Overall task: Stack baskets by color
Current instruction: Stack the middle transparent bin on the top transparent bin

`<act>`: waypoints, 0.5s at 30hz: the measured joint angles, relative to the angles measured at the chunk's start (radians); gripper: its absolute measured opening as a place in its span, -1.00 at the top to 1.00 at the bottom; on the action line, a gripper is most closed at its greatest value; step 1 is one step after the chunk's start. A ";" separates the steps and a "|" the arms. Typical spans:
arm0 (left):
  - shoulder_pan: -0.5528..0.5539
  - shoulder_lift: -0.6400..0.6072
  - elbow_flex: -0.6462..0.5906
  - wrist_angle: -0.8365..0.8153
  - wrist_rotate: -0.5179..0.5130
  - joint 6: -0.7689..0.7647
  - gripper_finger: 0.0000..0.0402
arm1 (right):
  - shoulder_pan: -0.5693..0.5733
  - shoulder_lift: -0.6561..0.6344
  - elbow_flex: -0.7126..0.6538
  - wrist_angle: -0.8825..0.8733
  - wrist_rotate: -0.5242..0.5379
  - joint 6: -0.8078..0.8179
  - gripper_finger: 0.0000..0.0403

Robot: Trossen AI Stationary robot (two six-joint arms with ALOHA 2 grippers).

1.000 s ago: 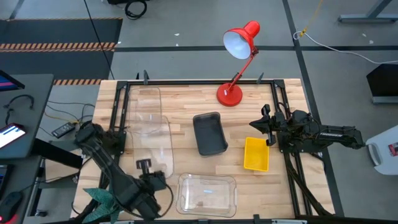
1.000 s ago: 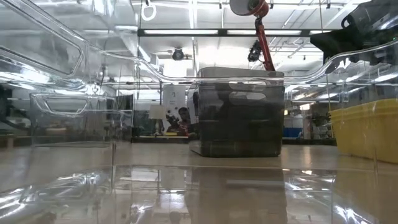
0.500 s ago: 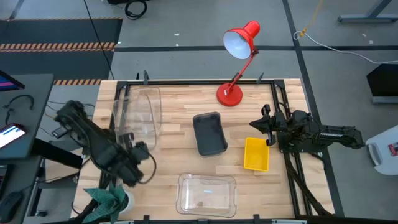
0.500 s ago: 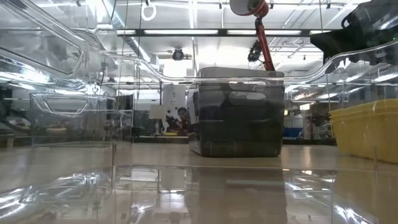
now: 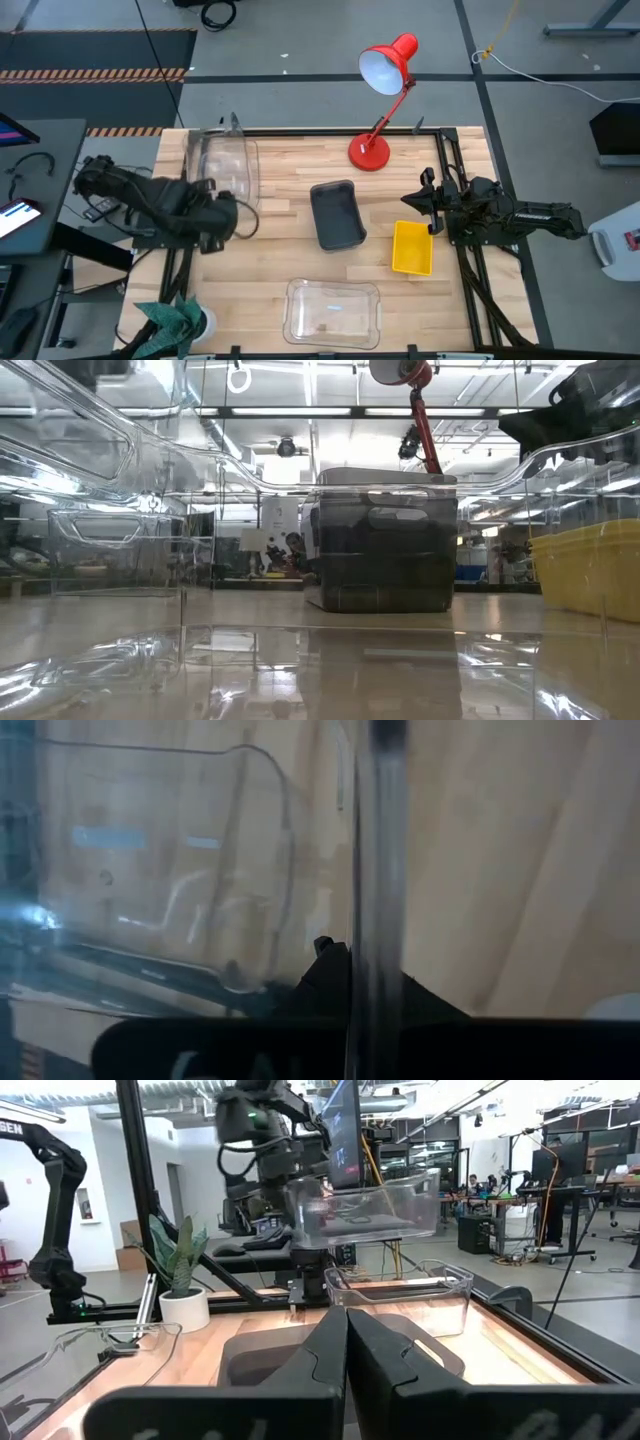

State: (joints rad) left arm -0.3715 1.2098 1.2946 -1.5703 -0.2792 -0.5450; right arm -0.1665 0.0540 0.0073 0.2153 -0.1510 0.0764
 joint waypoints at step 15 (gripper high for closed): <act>0.377 -0.042 -0.197 0.152 0.088 0.417 0.98 | 0.000 0.000 0.000 0.000 0.000 0.000 0.92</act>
State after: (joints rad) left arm 0.0054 1.1674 1.0976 -1.4181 -0.1909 -0.1281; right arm -0.1664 0.0540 0.0071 0.2153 -0.1513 0.0765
